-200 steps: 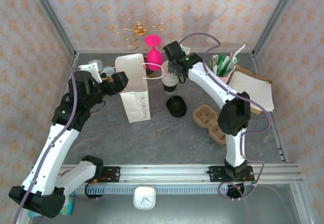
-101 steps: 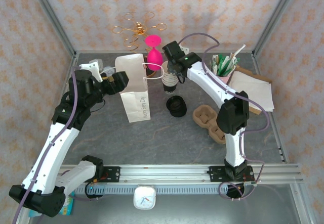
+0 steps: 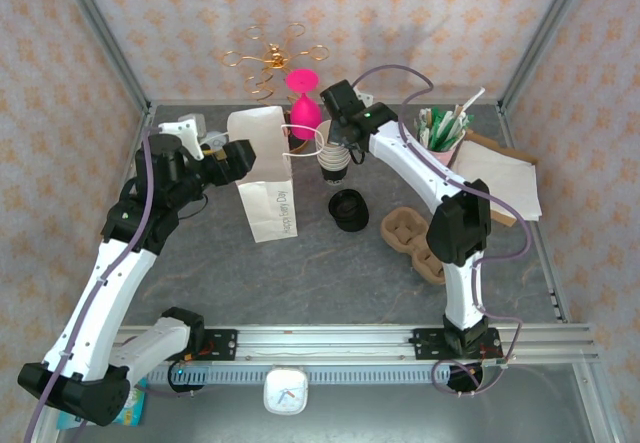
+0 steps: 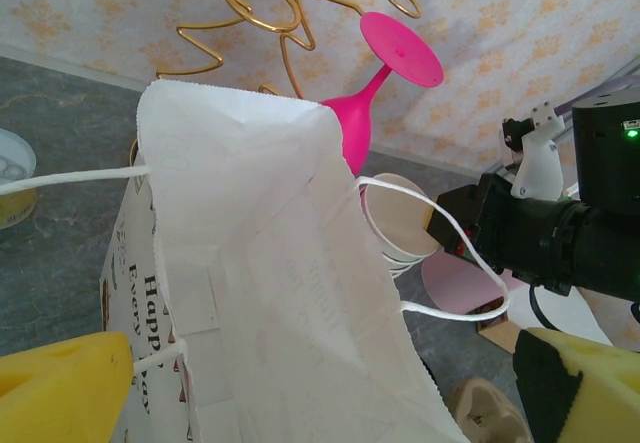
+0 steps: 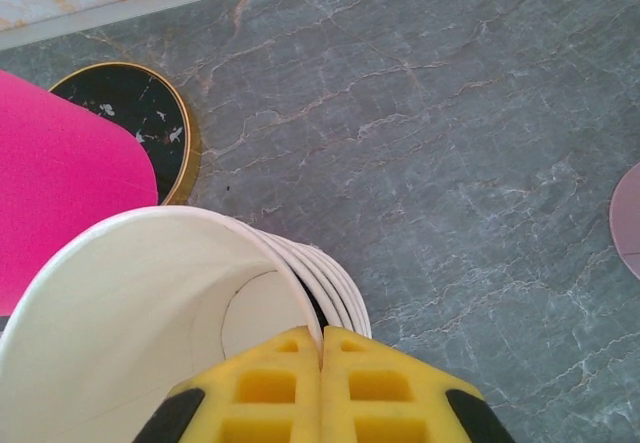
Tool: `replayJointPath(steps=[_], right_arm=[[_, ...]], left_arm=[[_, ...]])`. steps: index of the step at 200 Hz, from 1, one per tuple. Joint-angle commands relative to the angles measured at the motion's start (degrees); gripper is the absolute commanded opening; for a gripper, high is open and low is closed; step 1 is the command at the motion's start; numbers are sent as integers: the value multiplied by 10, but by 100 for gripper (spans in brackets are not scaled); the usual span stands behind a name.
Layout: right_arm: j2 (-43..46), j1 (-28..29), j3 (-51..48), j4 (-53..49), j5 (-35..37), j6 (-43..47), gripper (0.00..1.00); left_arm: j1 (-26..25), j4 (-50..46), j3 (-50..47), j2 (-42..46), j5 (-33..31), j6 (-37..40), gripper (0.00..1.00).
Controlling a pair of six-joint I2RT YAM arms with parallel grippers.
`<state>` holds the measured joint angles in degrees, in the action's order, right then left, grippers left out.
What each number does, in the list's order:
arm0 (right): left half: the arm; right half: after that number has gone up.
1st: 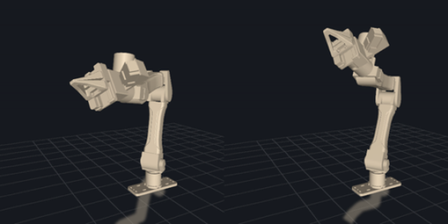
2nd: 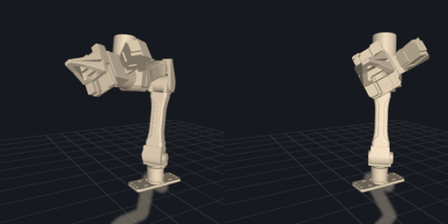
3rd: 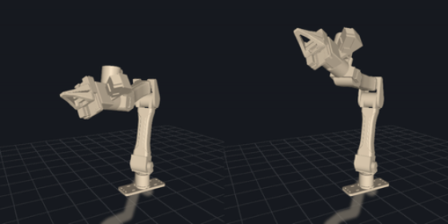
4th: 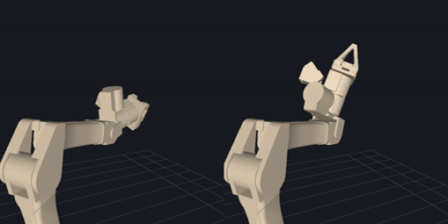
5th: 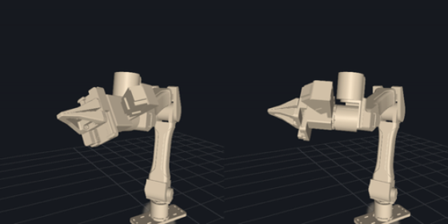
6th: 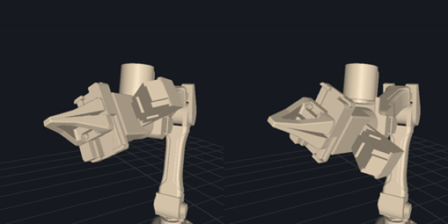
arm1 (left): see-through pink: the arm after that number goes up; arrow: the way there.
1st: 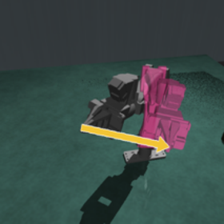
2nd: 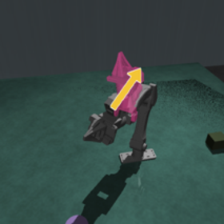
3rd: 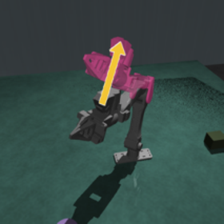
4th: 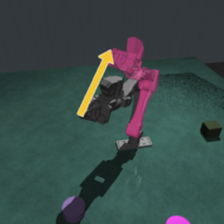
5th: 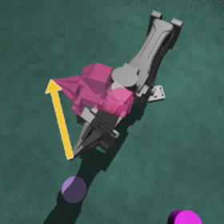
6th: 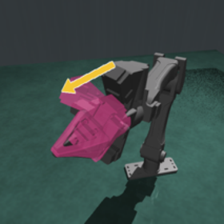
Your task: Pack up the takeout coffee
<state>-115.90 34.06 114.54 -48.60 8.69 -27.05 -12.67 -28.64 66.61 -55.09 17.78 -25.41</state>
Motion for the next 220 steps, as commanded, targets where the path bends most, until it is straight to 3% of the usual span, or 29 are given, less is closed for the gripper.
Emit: replayJointPath(steps=[1,106,145,220], right_arm=[[34,-7,12,4,-5,-20,0],[98,-20,37,17,-30,-42,0],[139,-20,69,-34,-21,-39,0],[314,26,-86,-116,-19,-67,0]], left_arm=[[-3,-13,30,-5,17,10,99],[-3,-39,69,-20,26,8,99],[-6,-57,92,-16,37,8,99],[-36,-105,69,30,79,-4,99]])
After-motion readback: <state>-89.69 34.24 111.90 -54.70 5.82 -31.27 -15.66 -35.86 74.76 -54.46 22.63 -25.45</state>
